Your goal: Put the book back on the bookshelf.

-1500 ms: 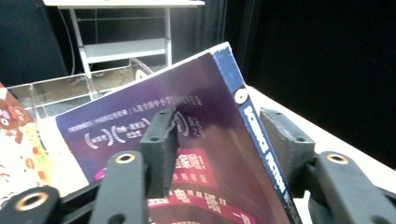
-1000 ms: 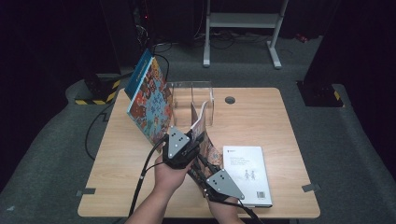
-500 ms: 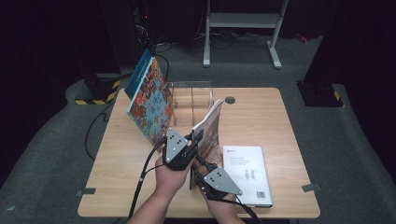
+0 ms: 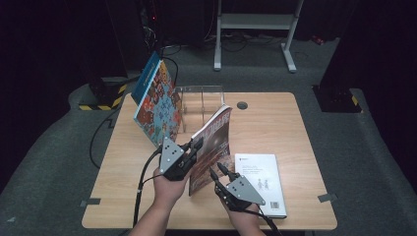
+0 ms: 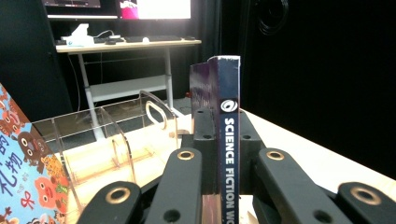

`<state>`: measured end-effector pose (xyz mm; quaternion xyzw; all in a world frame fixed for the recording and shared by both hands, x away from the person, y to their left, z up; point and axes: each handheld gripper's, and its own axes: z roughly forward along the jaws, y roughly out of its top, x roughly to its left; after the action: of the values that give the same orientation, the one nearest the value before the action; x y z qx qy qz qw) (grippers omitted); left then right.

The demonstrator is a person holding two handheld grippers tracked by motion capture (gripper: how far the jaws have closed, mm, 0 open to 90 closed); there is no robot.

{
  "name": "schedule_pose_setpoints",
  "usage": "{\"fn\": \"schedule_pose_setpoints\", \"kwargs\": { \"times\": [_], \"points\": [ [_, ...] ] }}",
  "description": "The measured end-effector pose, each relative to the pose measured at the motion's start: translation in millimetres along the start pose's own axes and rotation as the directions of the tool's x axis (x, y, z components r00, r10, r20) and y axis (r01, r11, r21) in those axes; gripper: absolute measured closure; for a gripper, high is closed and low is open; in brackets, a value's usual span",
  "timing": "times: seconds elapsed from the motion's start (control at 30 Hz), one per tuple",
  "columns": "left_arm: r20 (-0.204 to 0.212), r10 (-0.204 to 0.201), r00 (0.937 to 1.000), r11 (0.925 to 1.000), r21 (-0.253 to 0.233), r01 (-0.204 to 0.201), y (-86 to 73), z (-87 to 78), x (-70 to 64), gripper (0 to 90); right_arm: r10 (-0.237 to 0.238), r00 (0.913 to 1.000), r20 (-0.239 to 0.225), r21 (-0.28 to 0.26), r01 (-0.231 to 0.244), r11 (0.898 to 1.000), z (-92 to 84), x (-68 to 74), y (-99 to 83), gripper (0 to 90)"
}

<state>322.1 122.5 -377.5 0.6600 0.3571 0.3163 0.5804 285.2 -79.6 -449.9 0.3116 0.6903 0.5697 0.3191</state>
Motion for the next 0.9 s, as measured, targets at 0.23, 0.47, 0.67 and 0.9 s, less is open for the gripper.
{"fn": "schedule_pose_setpoints", "kwargs": {
  "times": [0.23,0.47,0.67,0.9],
  "points": [
    [0.004,0.012,0.9999,0.9999,-0.008,-0.012,-2.6,-6.6,8.3,83.4,-0.001,0.9983,0.058,0.052,-0.002,0.999,-11.7,-25.3,-14.7,65.1],
    [0.000,0.008,1.0000,1.0000,-0.003,-0.008,-3.1,-7.2,12.4,83.3,-0.004,0.9919,0.127,0.123,-0.012,0.992,-29.3,-55.6,-32.9,63.8],
    [0.005,-0.002,1.0000,1.0000,0.007,0.002,0.1,-4.0,11.8,83.3,0.019,0.9824,0.186,0.153,-0.048,0.987,-47.3,-78.7,-47.5,63.7],
    [0.027,-0.008,0.9996,0.9998,0.018,0.007,8.3,1.8,9.8,83.4,0.068,0.9768,0.203,0.133,-0.096,0.986,-57.3,-92.2,-47.0,63.4]
  ]
}}
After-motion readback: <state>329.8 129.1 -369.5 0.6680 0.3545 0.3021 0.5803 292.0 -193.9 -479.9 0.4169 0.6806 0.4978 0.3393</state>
